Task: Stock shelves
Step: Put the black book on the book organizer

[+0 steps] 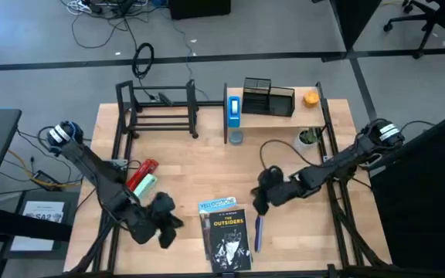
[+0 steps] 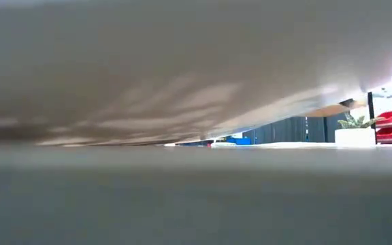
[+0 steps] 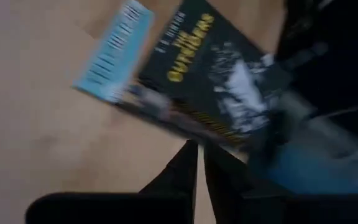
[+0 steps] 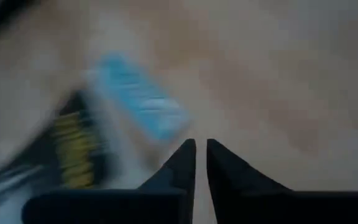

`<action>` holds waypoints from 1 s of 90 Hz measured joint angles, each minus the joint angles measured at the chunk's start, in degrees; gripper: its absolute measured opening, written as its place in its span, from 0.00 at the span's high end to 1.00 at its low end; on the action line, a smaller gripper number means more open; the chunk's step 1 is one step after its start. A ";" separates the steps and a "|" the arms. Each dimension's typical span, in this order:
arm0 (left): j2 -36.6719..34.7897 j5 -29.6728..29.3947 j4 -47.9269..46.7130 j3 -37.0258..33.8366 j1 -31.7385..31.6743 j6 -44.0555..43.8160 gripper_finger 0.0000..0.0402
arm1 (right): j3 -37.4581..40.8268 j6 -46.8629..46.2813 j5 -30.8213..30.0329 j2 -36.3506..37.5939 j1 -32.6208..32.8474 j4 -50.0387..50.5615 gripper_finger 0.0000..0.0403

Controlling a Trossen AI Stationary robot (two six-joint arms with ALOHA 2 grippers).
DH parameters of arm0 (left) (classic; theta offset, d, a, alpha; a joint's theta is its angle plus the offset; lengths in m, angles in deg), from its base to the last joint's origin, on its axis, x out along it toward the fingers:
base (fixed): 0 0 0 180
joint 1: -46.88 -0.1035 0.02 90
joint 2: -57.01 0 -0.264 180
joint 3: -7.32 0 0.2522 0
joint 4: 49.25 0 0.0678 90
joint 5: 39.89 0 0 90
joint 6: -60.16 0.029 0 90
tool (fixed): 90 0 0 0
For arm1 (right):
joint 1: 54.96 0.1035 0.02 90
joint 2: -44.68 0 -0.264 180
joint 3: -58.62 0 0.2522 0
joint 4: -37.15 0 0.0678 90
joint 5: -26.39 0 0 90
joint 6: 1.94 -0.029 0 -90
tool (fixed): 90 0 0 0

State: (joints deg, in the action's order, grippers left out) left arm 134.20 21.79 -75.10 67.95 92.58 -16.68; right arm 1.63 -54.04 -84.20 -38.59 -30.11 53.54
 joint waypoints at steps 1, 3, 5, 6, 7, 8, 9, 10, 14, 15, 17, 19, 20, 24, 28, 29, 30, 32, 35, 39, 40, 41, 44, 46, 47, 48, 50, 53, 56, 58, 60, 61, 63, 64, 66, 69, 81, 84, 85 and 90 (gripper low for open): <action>0.33 -0.03 1.67 -0.62 -0.16 -0.04 0.94 | 0.00 0.66 0.87 0.00 -0.04 -0.70 0.94; 1.00 -0.07 5.14 -1.81 -0.52 -0.22 0.92 | 0.00 1.58 2.63 0.00 -0.10 -1.78 0.92; 1.82 -0.09 8.76 -2.91 -0.88 -0.42 0.91 | 0.00 2.03 4.23 0.00 -0.10 -2.71 0.91; 2.25 -0.09 10.38 -3.39 -1.06 -0.52 0.90 | 0.00 2.06 5.00 0.00 -0.10 -3.03 0.90; 2.71 -0.08 12.02 -3.85 -1.24 -0.76 0.90 | 0.00 2.02 5.81 0.00 -0.10 -3.26 0.89; 3.19 -0.08 13.62 -4.30 -1.42 -1.01 0.89 | 0.00 1.91 6.58 0.00 -0.10 -3.43 0.88; 3.68 -0.09 15.11 -4.77 -1.60 -1.25 0.88 | 0.00 1.64 7.30 0.00 -0.10 -3.52 0.87; 4.23 -0.08 16.52 -5.16 -1.80 -1.39 0.87 | 0.00 1.24 7.88 0.00 -0.11 -3.52 0.86; 6.61 -0.04 21.61 -6.46 -2.61 -1.64 0.84 | 0.00 -1.01 9.94 0.00 -0.12 -3.13 0.83; 7.32 0.01 22.84 -6.66 -2.80 -1.66 0.83 | 0.00 -1.61 10.53 -0.02 -0.10 -2.96 0.82; 8.73 0.23 25.08 -6.93 -3.16 -1.67 0.81 | 0.00 -2.88 11.67 -0.02 0.10 -2.70 0.81; 10.20 0.62 27.32 -7.06 -3.51 -1.70 0.80 | 0.00 -4.57 12.35 -0.03 0.55 -2.49 0.79; 10.93 0.81 28.28 -7.08 -3.68 -1.70 0.79 | 0.00 -5.48 12.62 -0.04 0.80 -2.41 0.79; 13.88 1.63 32.25 -7.08 -4.29 -1.67 0.76 | 0.00 -9.11 13.21 -0.04 2.12 -2.33 0.77; 17.01 2.83 36.51 -7.07 -4.94 -1.66 0.73 | 0.00 -12.25 13.32 -0.04 3.61 -2.27 0.77; 17.89 3.01 37.69 -7.06 -5.11 -1.68 0.72 | 0.00 -13.06 13.23 -0.04 4.05 -2.21 0.77; 18.73 3.28 38.91 -7.05 -5.25 -1.68 0.71 | 0.00 -13.81 13.11 -0.04 4.50 -2.12 0.77; 20.30 3.82 41.21 -7.03 -5.52 -1.68 0.70 | 0.00 -15.18 12.80 -0.04 5.37 -1.86 0.77; 22.65 4.43 44.17 -7.03 -5.92 -1.69 0.69 | 0.00 -17.16 12.02 -0.04 6.55 -1.34 0.78; 25.75 5.64 47.81 -7.01 -6.63 -1.69 0.67 | 0.00 -19.75 10.51 -0.07 8.04 -0.81 0.80; 26.49 5.86 48.60 -6.93 -6.81 -1.72 0.67 | 0.00 -20.38 10.20 -0.07 8.37 -0.65 0.80; 27.22 6.11 49.26 -6.80 -6.99 -1.77 0.67 | 0.00 -20.95 9.91 -0.07 8.68 -0.44 0.81; 28.96 6.50 50.77 -6.20 -7.42 -1.62 0.66 | 0.00 -22.72 9.07 -0.07 9.57 0.39 0.82; 29.96 6.99 51.80 -5.97 -7.63 -1.96 0.66 | 0.00 -23.80 8.60 -0.08 10.13 0.94 0.84; 30.55 7.06 52.45 -5.77 -7.71 -2.15 0.65 | 0.00 -24.35 8.42 -0.09 10.38 1.21 0.84; 31.11 6.96 52.82 -5.39 -7.78 -2.35 0.65 | 0.00 -24.85 8.31 -0.10 10.66 1.44 0.85; 32.02 6.77 52.22 -4.60 -7.91 -2.25 0.65 | 0.00 -25.72 8.21 -0.33 11.12 1.72 0.87; 33.06 7.03 52.43 -4.08 -8.15 -2.81 0.65 | 0.00 -26.79 8.07 -0.91 11.62 1.40 0.89; 33.71 6.81 51.68 -3.21 -8.24 -2.94 0.65 | 0.00 -27.59 8.23 -1.59 12.09 1.05 0.91; 34.03 6.67 51.42 -2.77 -8.26 -2.86 0.65 | 0.00 -28.04 8.32 -2.45 12.32 0.24 0.93; 34.31 6.47 50.87 -2.28 -8.29 -2.75 0.65 | -0.05 -28.34 8.36 -3.38 12.52 -0.87 0.95; 34.38 6.43 50.48 -2.01 -8.33 -2.71 0.65 | -0.10 -28.55 8.42 -3.90 12.63 -1.42 0.96; 34.45 6.42 49.86 -1.57 -8.40 -2.75 0.65 | -0.34 -28.75 8.65 -5.07 12.75 -2.17 0.97; 34.48 6.39 49.54 -1.37 -8.43 -2.75 0.65 | -0.44 -28.81 8.66 -5.64 12.86 -2.59 0.98; 34.53 6.26 48.81 -0.97 -8.46 -2.76 0.65 | -0.79 -28.84 8.68 -6.91 12.96 -3.16 0.99; 34.55 5.64 47.81 -0.39 -8.48 -2.91 0.65 | -1.66 -28.98 8.73 -9.10 12.97 -3.36 0.99; 34.55 5.05 45.99 0.66 -8.83 -3.42 0.65 | -7.49 -28.78 9.71 -17.44 12.41 -4.34 0.99; 34.58 5.04 45.56 0.85 -8.87 -3.52 0.65 | -8.94 -28.45 10.19 -19.39 12.13 -4.44 0.99; 34.58 5.02 45.43 0.88 -8.87 -3.52 0.65 | -9.39 -28.30 10.38 -20.04 12.01 -4.30 0.99; 34.59 4.80 44.30 1.12 -8.90 -3.79 0.65 | -11.82 -26.95 10.98 -22.80 11.54 -3.73 1.00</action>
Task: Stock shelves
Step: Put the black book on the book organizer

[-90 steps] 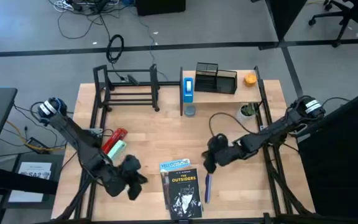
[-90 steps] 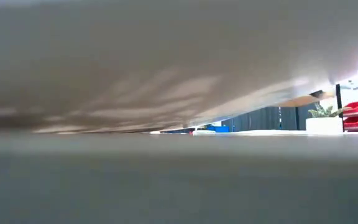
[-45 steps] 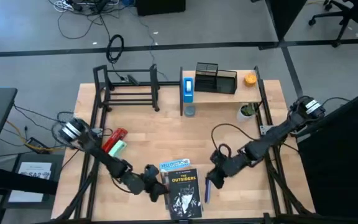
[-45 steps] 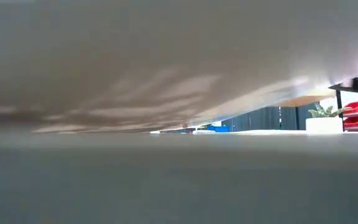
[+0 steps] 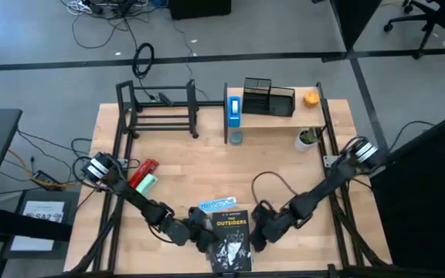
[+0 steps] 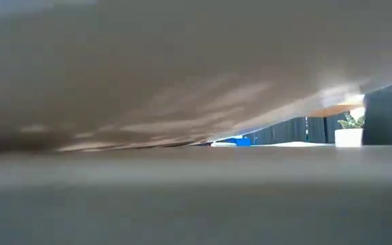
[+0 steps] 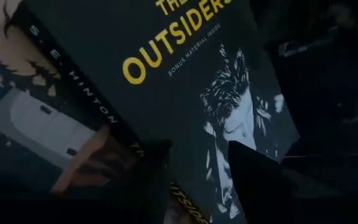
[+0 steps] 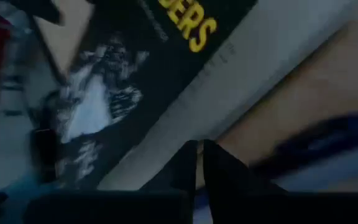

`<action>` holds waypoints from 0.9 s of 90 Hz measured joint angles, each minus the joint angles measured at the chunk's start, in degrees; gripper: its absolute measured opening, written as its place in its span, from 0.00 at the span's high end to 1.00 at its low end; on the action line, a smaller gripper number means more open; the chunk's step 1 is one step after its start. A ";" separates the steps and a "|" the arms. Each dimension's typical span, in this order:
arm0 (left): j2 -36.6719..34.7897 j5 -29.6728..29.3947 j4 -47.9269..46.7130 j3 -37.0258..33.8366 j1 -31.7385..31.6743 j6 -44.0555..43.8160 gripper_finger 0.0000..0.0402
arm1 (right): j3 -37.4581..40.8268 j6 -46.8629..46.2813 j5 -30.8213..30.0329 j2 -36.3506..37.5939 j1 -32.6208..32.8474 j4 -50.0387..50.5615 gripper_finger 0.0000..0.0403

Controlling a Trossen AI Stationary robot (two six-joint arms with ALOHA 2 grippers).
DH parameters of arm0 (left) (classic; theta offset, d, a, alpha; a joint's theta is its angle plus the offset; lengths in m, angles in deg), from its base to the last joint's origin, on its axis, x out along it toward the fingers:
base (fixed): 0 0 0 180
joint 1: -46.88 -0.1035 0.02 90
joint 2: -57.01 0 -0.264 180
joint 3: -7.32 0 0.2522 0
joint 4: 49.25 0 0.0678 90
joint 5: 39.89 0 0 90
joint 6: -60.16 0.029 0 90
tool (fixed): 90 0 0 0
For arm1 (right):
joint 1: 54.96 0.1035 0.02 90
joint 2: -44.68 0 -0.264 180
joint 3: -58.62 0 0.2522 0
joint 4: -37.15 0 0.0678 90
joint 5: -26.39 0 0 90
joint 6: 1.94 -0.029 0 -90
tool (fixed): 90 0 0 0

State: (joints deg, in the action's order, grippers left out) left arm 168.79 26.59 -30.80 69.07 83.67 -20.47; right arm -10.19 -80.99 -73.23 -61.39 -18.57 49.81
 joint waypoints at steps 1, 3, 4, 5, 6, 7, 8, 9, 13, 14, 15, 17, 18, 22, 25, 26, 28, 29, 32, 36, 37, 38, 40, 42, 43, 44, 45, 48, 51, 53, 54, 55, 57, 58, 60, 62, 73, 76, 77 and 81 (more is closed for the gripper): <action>-0.01 -0.01 -0.10 0.00 -0.01 -0.06 0.65 | -0.51 0.37 0.01 -0.43 -0.08 0.10 1.00; -0.01 -0.08 -0.27 0.00 -0.04 -0.32 0.65 | -1.35 0.99 0.02 -1.33 -0.23 0.31 1.00; -0.01 -0.14 -0.33 0.00 -0.06 -0.37 0.65 | -1.70 1.26 0.05 -1.78 -0.34 0.45 1.00; -0.01 -0.14 -0.41 0.01 -0.08 -0.45 0.65 | -2.05 1.49 0.07 -2.23 -0.45 0.61 1.00; -0.01 -0.16 -0.49 0.02 -0.11 -0.57 0.65 | -2.41 1.67 0.13 -2.57 -0.56 0.73 1.00; -0.01 -0.18 -0.58 0.02 -0.14 -0.74 0.65 | -2.79 1.82 0.23 -2.84 -0.67 0.83 1.00; -0.01 -0.20 -0.71 0.02 -0.16 -0.88 0.65 | -3.16 2.06 0.25 -3.15 -0.79 0.89 1.00; -0.01 -0.21 -0.84 0.02 -0.18 -0.99 0.65 | -3.48 2.28 0.25 -3.35 -0.89 0.91 0.99; -0.01 -0.21 -1.08 0.00 -0.31 -1.06 0.65 | -4.39 2.91 -0.13 -3.96 -1.27 0.99 1.00; -0.01 -0.21 -1.18 0.00 -0.34 -1.05 0.65 | -4.57 3.01 -0.24 -4.03 -1.37 1.12 1.00; -0.01 -0.21 -1.27 0.01 -0.38 -1.02 0.65 | -4.77 3.11 -0.34 -4.12 -1.47 1.30 1.00; -0.01 -0.18 -1.22 0.02 -0.48 -0.83 0.65 | -4.96 3.40 -0.62 -4.15 -1.59 1.49 1.00; -0.01 -0.14 -1.14 0.02 -0.56 -0.71 0.65 | -4.99 3.54 -0.80 -4.15 -1.66 1.50 1.00; -0.40 0.51 -0.83 -0.04 -0.78 0.49 0.65 | -5.04 3.81 -1.29 -4.19 -1.89 1.38 1.00; -1.24 1.12 -1.00 -0.10 -1.05 1.88 0.65 | -5.05 3.88 -1.71 -4.13 -2.08 1.31 1.00; -1.49 1.32 -1.12 -0.15 -1.14 2.42 0.65 | -5.05 3.90 -1.85 -4.09 -2.11 1.32 1.00; -2.08 1.58 -1.45 -0.21 -1.37 3.24 0.65 | -5.05 3.94 -2.20 -4.08 -2.18 1.33 1.00; -2.45 1.64 -1.67 -0.24 -1.49 3.72 0.65 | -5.05 3.96 -2.39 -4.08 -2.23 1.38 1.00; -3.92 1.84 -2.90 -0.26 -1.64 4.92 0.66 | -5.05 4.07 -3.05 -4.08 -2.32 1.43 1.00; -6.02 1.80 -5.61 -0.34 -1.84 6.39 0.66 | -5.05 4.10 -4.24 -4.13 -2.40 1.38 1.00; -6.55 1.75 -6.42 -0.36 -1.90 6.74 0.67 | -5.05 4.10 -4.46 -4.14 -2.42 1.34 1.00; -7.16 1.71 -7.27 -0.37 -1.93 6.99 0.67 | -5.05 4.09 -4.65 -4.15 -2.46 1.31 1.00; -8.57 1.69 -9.10 -0.37 -2.03 7.37 0.67 | -5.05 4.06 -4.97 -4.18 -2.51 1.30 1.00; -10.17 1.74 -11.42 -0.28 -2.10 8.02 0.68 | -5.05 3.95 -5.21 -4.21 -2.56 1.45 1.00; -10.93 1.73 -12.65 -0.19 -2.11 8.26 0.68 | -5.04 3.91 -5.27 -4.23 -2.59 1.60 1.00; -11.69 1.73 -14.15 -0.02 -2.11 8.33 0.68 | -5.03 3.88 -5.33 -4.26 -2.61 1.74 1.00; -12.48 1.72 -15.65 0.15 -2.11 8.39 0.69 | -5.00 3.88 -5.44 -4.29 -2.62 1.81 1.00; -14.78 1.86 -20.09 0.72 -2.05 8.49 0.70 | -4.94 3.84 -5.93 -4.36 -2.63 1.85 1.00; -16.88 2.06 -25.00 1.31 -1.96 8.48 0.70 | -4.94 3.71 -6.60 -4.36 -2.62 1.81 1.00; -18.08 2.32 -28.59 1.61 -1.95 8.37 0.71 | -4.94 3.66 -7.20 -4.36 -2.69 1.73 1.00; -18.60 2.43 -30.41 1.74 -1.93 8.27 0.71 | -4.94 3.66 -7.56 -4.35 -2.72 1.60 1.00; -19.06 2.49 -32.09 1.86 -1.92 8.16 0.72 | -4.95 3.66 -7.87 -4.34 -2.75 1.49 1.00; -19.97 2.81 -35.45 2.10 -1.87 7.79 0.72 | -4.97 3.66 -8.22 -4.34 -2.84 1.31 1.00; -20.37 3.16 -36.76 2.18 -1.82 7.33 0.73 | -4.97 3.66 -8.35 -4.34 -2.91 1.27 1.00; -21.16 3.85 -39.27 2.32 -1.62 6.46 0.73 | -4.97 3.66 -8.77 -4.35 -3.08 1.28 1.00; -21.76 4.29 -41.03 2.36 -1.54 5.48 0.74 | -4.97 3.66 -9.18 -4.42 -3.28 1.13 1.00; -22.55 8.95 -42.90 2.62 -0.09 0.80 0.75 | -4.94 3.63 -9.27 -4.60 -4.34 0.72 1.00; -21.65 10.20 -42.24 2.50 0.47 -0.70 0.74 | -4.96 3.63 -8.91 -4.60 -4.51 0.68 1.00; -21.32 10.59 -42.15 2.49 0.61 -1.06 0.74 | -4.96 3.64 -8.73 -4.60 -4.56 0.67 1.00; -19.88 11.72 -42.12 2.41 1.26 -2.44 0.74 | -4.94 3.68 -8.55 -4.60 -4.68 0.62 1.00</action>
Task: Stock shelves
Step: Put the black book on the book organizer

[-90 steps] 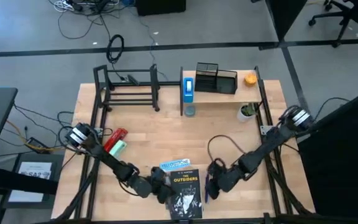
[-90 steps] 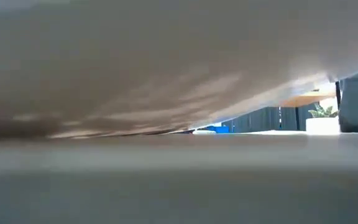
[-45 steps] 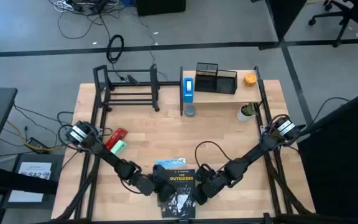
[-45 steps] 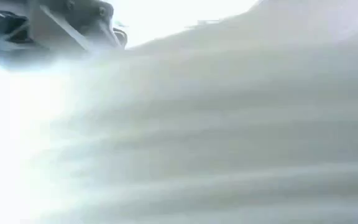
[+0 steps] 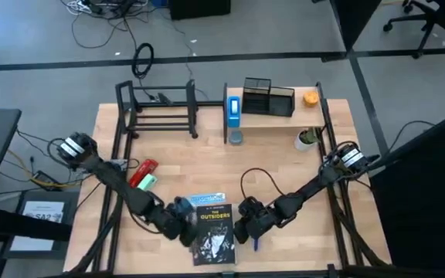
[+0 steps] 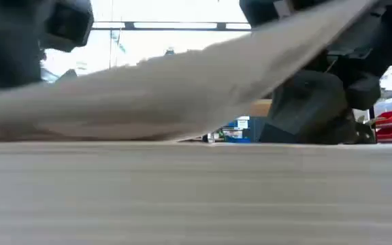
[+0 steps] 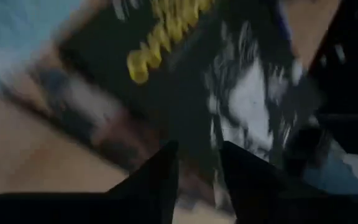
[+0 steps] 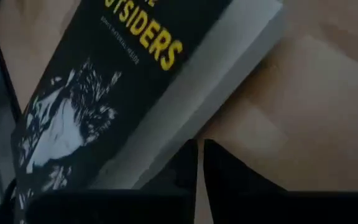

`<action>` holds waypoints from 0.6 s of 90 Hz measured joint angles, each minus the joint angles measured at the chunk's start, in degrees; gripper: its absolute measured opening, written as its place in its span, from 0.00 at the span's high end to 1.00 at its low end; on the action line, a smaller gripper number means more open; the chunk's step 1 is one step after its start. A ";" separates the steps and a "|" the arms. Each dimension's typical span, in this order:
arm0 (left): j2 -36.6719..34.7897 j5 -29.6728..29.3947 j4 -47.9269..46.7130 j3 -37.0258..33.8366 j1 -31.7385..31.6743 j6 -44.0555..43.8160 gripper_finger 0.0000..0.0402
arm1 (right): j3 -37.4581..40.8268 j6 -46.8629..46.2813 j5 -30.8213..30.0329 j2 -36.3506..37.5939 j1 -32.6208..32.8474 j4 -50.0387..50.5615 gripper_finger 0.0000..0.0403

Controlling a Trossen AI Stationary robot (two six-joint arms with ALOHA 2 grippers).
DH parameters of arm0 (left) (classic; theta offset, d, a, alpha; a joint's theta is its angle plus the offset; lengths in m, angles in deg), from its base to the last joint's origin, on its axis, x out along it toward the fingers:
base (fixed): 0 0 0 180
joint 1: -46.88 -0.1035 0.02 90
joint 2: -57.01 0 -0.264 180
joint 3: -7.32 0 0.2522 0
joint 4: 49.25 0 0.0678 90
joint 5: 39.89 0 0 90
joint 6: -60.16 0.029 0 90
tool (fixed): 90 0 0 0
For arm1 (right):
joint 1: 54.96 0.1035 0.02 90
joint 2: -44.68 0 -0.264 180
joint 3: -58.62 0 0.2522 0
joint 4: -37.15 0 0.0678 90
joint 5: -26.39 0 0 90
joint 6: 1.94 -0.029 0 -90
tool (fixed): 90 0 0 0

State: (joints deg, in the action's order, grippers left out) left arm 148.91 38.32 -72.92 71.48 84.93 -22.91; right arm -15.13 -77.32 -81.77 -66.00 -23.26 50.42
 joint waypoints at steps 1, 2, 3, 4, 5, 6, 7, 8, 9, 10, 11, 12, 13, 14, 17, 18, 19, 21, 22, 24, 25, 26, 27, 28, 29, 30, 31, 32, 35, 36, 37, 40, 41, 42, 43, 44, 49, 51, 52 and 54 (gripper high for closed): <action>0.42 0.28 -0.05 -0.03 0.08 -0.24 0.74 | 0.00 0.02 0.09 0.01 0.00 -0.06 1.00; 0.85 0.50 -0.08 -0.05 0.17 -0.67 0.74 | 0.00 0.06 0.22 0.02 0.00 -0.15 1.00; 1.29 0.68 -0.09 -0.05 0.26 -1.24 0.74 | 0.00 0.15 0.35 0.01 0.00 -0.32 1.00; 1.73 0.78 -0.08 -0.05 0.30 -1.51 0.74 | 0.00 0.24 0.41 0.00 0.00 -0.54 1.00; 2.17 0.86 -0.03 -0.05 0.35 -1.86 0.73 | 0.00 0.32 0.40 0.00 0.00 -0.79 1.00; 2.62 0.92 0.04 -0.05 0.39 -2.29 0.73 | 0.00 0.44 0.43 0.00 0.00 -0.98 1.00; 3.04 0.95 0.15 -0.05 0.52 -2.63 0.73 | 0.00 0.56 0.46 0.00 0.00 -1.12 1.00; 3.51 0.96 0.26 -0.05 0.59 -2.85 0.73 | 0.00 0.65 0.43 0.02 0.00 -1.17 1.00; 4.04 0.94 0.36 -0.05 0.61 -2.94 0.73 | 0.00 0.78 0.39 0.01 0.00 -1.22 1.00; 4.57 0.93 0.54 -0.05 0.62 -3.07 0.72 | 0.00 0.94 0.33 0.00 0.00 -1.26 1.00; 5.09 0.92 0.80 -0.05 0.63 -3.21 0.72 | -0.01 1.11 0.28 0.00 0.00 -1.31 1.00; 5.59 0.90 1.23 -0.05 0.63 -3.35 0.72 | -0.02 1.30 0.19 0.00 0.00 -1.35 1.00; 6.08 0.86 1.72 -0.05 0.64 -3.52 0.72 | 0.00 1.51 0.05 0.00 0.00 -1.36 1.00; 6.56 0.77 2.27 -0.05 0.66 -3.73 0.71 | 0.00 1.70 -0.12 0.01 0.00 -1.38 1.00; 7.61 -0.16 4.50 0.00 0.72 -4.13 0.71 | 0.00 2.23 -0.68 0.00 0.00 -1.43 1.00; 7.97 -0.10 5.19 0.04 0.72 -4.11 0.70 | 0.00 2.41 -0.87 0.00 0.00 -1.50 1.00; 8.34 -0.04 5.92 0.06 0.71 -4.12 0.70 | 0.00 2.57 -1.03 0.00 0.00 -1.50 1.00; 9.14 0.02 7.62 0.06 0.68 -4.14 0.69 | 0.00 2.87 -1.23 0.00 0.00 -1.50 1.00; 9.51 0.01 8.54 0.07 0.65 -4.12 0.69 | 0.01 3.08 -1.26 0.01 -0.04 -1.51 1.00; 10.15 0.03 10.38 0.10 0.55 -4.12 0.68 | 0.07 3.42 -1.25 0.00 -0.17 -1.61 1.00; 10.46 0.08 11.19 0.14 0.50 -4.14 0.68 | 0.10 3.55 -1.23 0.00 -0.23 -1.65 1.00; 10.74 0.11 11.94 0.19 0.47 -4.13 0.68 | 0.12 3.67 -1.23 0.00 -0.30 -1.67 1.00; 10.99 0.12 12.65 0.21 0.42 -4.12 0.67 | 0.11 3.78 -1.27 0.00 -0.37 -1.67 1.00; 11.23 0.15 13.36 0.23 0.37 -4.12 0.67 | 0.11 3.85 -1.31 0.00 -0.45 -1.66 1.00; 11.45 0.26 14.06 0.23 0.28 -4.14 0.67 | 0.11 3.92 -1.35 0.00 -0.54 -1.65 1.00; 11.69 0.32 14.74 0.23 0.18 -4.14 0.66 | 0.11 3.95 -1.42 0.00 -0.62 -1.63 1.00; 11.94 0.35 15.40 0.21 0.08 -4.13 0.66 | 0.11 4.03 -1.51 0.00 -0.71 -1.63 1.00; 12.15 0.33 15.95 0.21 0.02 -4.14 0.66 | 0.11 4.15 -1.62 0.00 -0.80 -1.63 1.00; 12.61 0.27 17.53 0.21 -0.21 -4.11 0.65 | 0.11 4.55 -1.85 0.00 -1.02 -1.58 1.00; 12.71 0.22 17.96 0.21 -0.26 -4.06 0.65 | 0.11 4.65 -1.87 0.00 -1.09 -1.60 1.00; 12.84 0.14 18.39 0.21 -0.30 -4.01 0.65 | 0.11 4.73 -1.91 0.00 -1.17 -1.62 1.00; 13.10 -0.31 19.44 0.19 -0.47 -3.58 0.64 | 0.11 4.99 -2.19 0.00 -1.41 -1.74 1.00; 13.15 -0.49 19.74 0.18 -0.52 -3.23 0.64 | 0.11 5.00 -2.25 0.00 -1.49 -1.75 1.00; 13.19 -0.66 19.97 0.17 -0.56 -2.89 0.64 | 0.11 5.01 -2.30 0.00 -1.59 -1.76 1.00; 13.20 -0.84 20.10 0.17 -0.59 -2.63 0.64 | 0.11 5.02 -2.32 0.00 -1.72 -1.76 1.00; 13.21 -1.03 20.22 0.16 -0.60 -2.50 0.64 | 0.11 5.07 -2.41 0.00 -1.80 -1.75 1.00; 13.23 -2.45 20.46 0.08 -0.66 -1.57 0.64 | 0.11 5.23 -2.79 0.00 -2.08 -1.65 1.00; 13.23 -3.01 20.45 0.06 -0.66 -1.20 0.64 | 0.11 5.41 -3.04 0.00 -2.08 -1.69 1.00; 13.23 -3.31 20.42 0.06 -0.67 -1.12 0.64 | 0.11 5.46 -3.16 0.00 -2.08 -1.70 1.00; 13.23 -3.73 20.34 0.06 -0.68 -0.92 0.64 | 0.11 5.51 -3.36 0.00 -2.08 -1.70 1.00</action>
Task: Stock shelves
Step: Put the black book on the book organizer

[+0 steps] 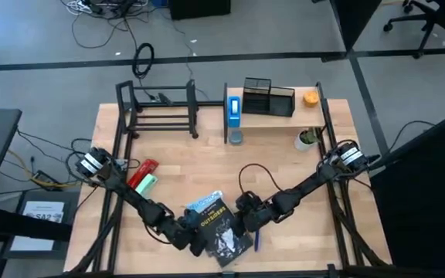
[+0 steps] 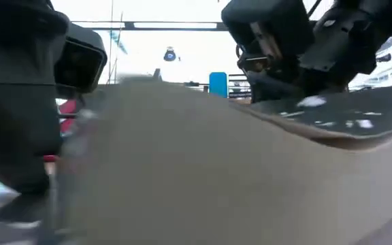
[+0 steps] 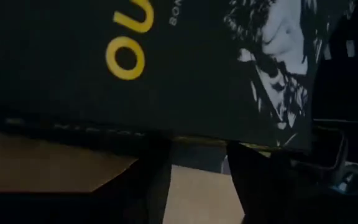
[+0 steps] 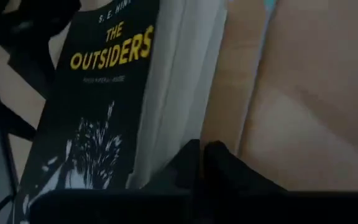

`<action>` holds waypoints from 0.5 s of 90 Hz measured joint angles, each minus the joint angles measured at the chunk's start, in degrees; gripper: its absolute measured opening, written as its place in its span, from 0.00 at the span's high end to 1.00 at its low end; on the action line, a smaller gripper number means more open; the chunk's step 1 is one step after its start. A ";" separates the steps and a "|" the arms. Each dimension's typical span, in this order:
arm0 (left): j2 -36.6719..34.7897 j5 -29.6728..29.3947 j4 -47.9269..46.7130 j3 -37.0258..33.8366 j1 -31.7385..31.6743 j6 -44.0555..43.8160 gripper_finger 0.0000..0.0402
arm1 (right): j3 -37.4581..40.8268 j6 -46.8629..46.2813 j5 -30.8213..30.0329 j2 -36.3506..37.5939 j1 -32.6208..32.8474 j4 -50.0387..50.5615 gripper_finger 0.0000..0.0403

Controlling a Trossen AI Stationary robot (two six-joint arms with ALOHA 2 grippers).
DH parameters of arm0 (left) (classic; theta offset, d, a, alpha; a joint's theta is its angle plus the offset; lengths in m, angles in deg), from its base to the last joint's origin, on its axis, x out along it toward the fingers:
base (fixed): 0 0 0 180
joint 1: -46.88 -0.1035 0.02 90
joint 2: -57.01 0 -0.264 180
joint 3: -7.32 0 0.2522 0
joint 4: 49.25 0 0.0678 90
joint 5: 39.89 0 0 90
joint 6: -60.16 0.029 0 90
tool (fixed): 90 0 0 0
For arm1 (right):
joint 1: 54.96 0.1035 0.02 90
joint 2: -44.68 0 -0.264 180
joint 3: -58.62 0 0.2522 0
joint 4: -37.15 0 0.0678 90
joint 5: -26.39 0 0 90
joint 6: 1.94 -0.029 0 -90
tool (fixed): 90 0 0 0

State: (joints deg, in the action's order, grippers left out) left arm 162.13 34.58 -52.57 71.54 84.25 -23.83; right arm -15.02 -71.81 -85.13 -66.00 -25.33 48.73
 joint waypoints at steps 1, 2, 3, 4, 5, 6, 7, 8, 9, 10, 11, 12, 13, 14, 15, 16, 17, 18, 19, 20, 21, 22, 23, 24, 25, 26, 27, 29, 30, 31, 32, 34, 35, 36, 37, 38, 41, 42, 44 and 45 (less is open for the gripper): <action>0.00 -0.18 -0.06 0.00 -0.01 0.03 0.64 | 0.00 0.02 -0.13 0.00 0.00 -0.01 1.00; 0.00 -0.37 -0.14 0.00 -0.02 0.07 0.64 | 0.00 0.05 -0.26 0.00 0.00 -0.02 1.00; 0.00 -0.54 -0.28 0.00 -0.02 0.19 0.64 | 0.00 0.08 -0.36 0.00 0.02 -0.05 1.00; 0.00 -0.74 -0.43 0.00 -0.03 0.25 0.64 | 0.00 0.10 -0.46 0.00 0.04 -0.06 1.00; 0.00 -0.95 -0.58 0.00 -0.04 0.29 0.64 | 0.00 0.11 -0.56 0.00 0.06 -0.06 1.00; 0.00 -1.18 -0.78 0.00 -0.04 0.30 0.64 | 0.00 0.13 -0.63 0.00 0.08 -0.07 1.00; 0.00 -1.42 -0.99 0.00 -0.04 0.34 0.64 | 0.00 0.14 -0.70 0.00 0.10 -0.09 1.00; 0.00 -1.65 -1.20 0.00 -0.04 0.38 0.64 | 0.00 0.14 -0.76 0.00 0.12 -0.10 1.00; -0.02 -1.80 -1.49 0.02 -0.04 0.39 0.64 | 0.00 0.14 -0.80 0.00 0.14 -0.11 1.00; -0.04 -1.93 -1.80 0.04 -0.05 0.39 0.64 | 0.00 0.14 -0.81 0.00 0.15 -0.13 1.00; -0.07 -2.07 -2.11 0.07 -0.07 0.39 0.64 | 0.00 0.14 -0.83 0.00 0.15 -0.11 1.00; -0.08 -2.21 -2.37 0.07 -0.08 0.41 0.64 | 0.00 0.13 -0.83 0.00 0.16 -0.10 1.00; -0.10 -2.36 -2.62 0.07 -0.09 0.42 0.64 | 0.00 0.12 -0.83 0.00 0.17 -0.10 1.00; -0.13 -2.52 -2.84 0.09 -0.09 0.42 0.64 | 0.00 0.11 -0.83 0.00 0.17 -0.08 1.00; -0.14 -2.72 -3.02 0.10 -0.09 0.42 0.64 | 0.00 0.11 -0.84 0.00 0.17 -0.04 1.00; -0.16 -2.91 -3.21 0.11 -0.09 0.41 0.64 | 0.00 0.11 -0.85 0.02 0.17 0.02 1.00; -0.19 -3.06 -3.42 0.13 -0.09 0.40 0.64 | 0.00 0.11 -0.86 0.01 0.17 0.08 1.00; -0.30 -3.21 -3.62 0.14 -0.09 0.39 0.64 | 0.00 0.11 -0.88 0.00 0.17 0.14 1.00; -0.42 -3.34 -3.85 0.14 -0.09 0.40 0.64 | 0.00 0.11 -0.88 0.01 0.17 0.22 1.00; -0.52 -3.44 -4.15 0.15 -0.10 0.40 0.64 | 0.00 0.11 -0.89 0.02 0.17 0.30 1.00; -0.61 -3.56 -4.48 0.15 -0.10 0.39 0.64 | 0.00 0.11 -0.92 0.02 0.17 0.36 1.00; -0.71 -3.70 -4.85 0.15 -0.11 0.37 0.64 | 0.00 0.11 -0.93 0.02 0.19 0.45 1.00; -0.83 -3.89 -5.27 0.15 -0.14 0.37 0.64 | 0.00 0.11 -0.95 0.02 0.20 0.55 1.00; -0.98 -4.09 -5.68 0.13 -0.18 0.37 0.64 | 0.00 0.11 -0.96 0.04 0.21 0.69 1.00; -1.16 -4.30 -6.08 0.08 -0.22 0.37 0.64 | 0.00 0.12 -0.98 0.04 0.22 0.79 1.00; -1.38 -4.48 -6.61 0.06 -0.23 0.39 0.64 | 0.00 0.14 -0.99 0.05 0.22 0.89 1.00; -1.62 -4.63 -7.22 0.04 -0.27 0.39 0.64 | -0.02 0.14 -1.00 0.06 0.23 1.00 1.00; -2.24 -4.94 -8.59 0.02 -0.36 0.38 0.64 | -0.02 0.14 -1.03 0.07 0.24 1.18 1.00; -2.58 -5.12 -9.36 0.00 -0.42 0.39 0.64 | -0.02 0.12 -1.02 0.07 0.24 1.27 1.00; -2.91 -5.30 -10.19 -0.01 -0.51 0.42 0.64 | -0.03 0.11 -1.01 0.07 0.24 1.37 1.00; -3.20 -5.53 -11.04 -0.03 -0.57 0.40 0.64 | -0.04 0.10 -0.99 0.08 0.25 1.50 1.00; -3.85 -6.14 -13.00 -0.08 -0.69 0.39 0.64 | -0.09 0.09 -0.91 0.09 0.27 1.76 1.00; -4.24 -6.49 -14.01 -0.11 -0.73 0.38 0.65 | -0.09 0.10 -0.83 0.11 0.28 1.88 1.00; -4.66 -6.84 -15.04 -0.14 -0.77 0.37 0.65 | -0.10 0.11 -0.76 0.11 0.29 1.99 1.00; -5.11 -7.19 -16.14 -0.15 -0.80 0.37 0.65 | -0.11 0.11 -0.70 0.11 0.31 2.09 1.00; -5.59 -7.47 -17.35 -0.19 -0.84 0.34 0.65 | -0.11 0.10 -0.62 0.11 0.32 2.19 1.00; -6.97 -8.26 -20.78 -0.31 -0.92 0.03 0.65 | -0.13 0.11 -0.37 0.12 0.35 2.47 1.00; -7.40 -8.56 -21.87 -0.35 -0.94 -0.09 0.65 | -0.13 0.11 -0.30 0.13 0.35 2.54 1.00; -8.26 -9.12 -23.84 -0.39 -0.94 -0.31 0.65 | -0.13 0.10 -0.29 0.13 0.35 2.64 1.00; -8.72 -9.34 -24.79 -0.39 -0.94 -0.41 0.65 | -0.13 0.11 -0.29 0.13 0.35 2.68 1.00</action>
State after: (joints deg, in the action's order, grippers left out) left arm 153.41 25.25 -77.36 71.15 83.31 -24.24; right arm -15.15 -71.70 -85.42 -65.87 -24.98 51.41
